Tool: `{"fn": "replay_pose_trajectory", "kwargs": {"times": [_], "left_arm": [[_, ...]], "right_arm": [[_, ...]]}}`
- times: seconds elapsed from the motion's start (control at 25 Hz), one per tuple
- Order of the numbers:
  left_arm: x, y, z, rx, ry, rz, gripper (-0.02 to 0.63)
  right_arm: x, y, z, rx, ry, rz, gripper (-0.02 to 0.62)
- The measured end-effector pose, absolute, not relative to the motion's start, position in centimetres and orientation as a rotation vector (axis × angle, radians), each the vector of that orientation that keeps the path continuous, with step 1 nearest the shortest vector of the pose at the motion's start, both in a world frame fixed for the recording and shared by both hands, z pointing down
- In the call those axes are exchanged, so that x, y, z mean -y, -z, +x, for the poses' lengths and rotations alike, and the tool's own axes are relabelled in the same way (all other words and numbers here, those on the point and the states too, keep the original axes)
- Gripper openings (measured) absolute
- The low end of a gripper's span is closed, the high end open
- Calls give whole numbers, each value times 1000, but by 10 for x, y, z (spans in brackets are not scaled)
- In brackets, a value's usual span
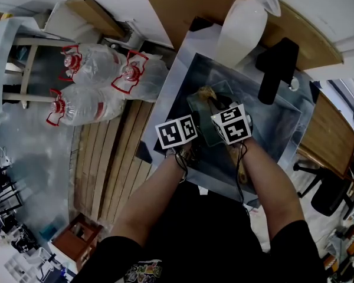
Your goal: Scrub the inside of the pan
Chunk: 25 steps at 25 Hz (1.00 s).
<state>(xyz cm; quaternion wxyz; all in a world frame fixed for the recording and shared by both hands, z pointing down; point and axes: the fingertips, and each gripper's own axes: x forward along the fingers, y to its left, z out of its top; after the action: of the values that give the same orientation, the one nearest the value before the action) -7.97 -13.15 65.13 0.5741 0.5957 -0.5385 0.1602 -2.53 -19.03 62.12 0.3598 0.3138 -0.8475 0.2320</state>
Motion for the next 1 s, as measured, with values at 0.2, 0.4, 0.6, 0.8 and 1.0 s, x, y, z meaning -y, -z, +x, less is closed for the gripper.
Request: {"fn": "replay_pose_trajectory", "kwargs": {"times": [0.2, 0.4, 0.6, 0.8, 1.0], "left_arm": [[132, -652, -80, 1263, -374, 1396, 58], [132, -651, -80, 1264, -372, 1395, 58], [131, -651, -80, 1264, -372, 1394, 60], [132, -651, -80, 1265, -374, 1397, 60], [131, -651, -80, 1265, -378, 1397, 60]], "right_arm": [[204, -623, -2, 2105, -584, 948, 78], [215, -625, 22, 2012, -586, 1067, 77], [216, -624, 26, 1993, -610, 1100, 77], [214, -621, 25, 2048, -652, 1100, 78], [210, -619, 27, 2085, -674, 1092, 78]]}}
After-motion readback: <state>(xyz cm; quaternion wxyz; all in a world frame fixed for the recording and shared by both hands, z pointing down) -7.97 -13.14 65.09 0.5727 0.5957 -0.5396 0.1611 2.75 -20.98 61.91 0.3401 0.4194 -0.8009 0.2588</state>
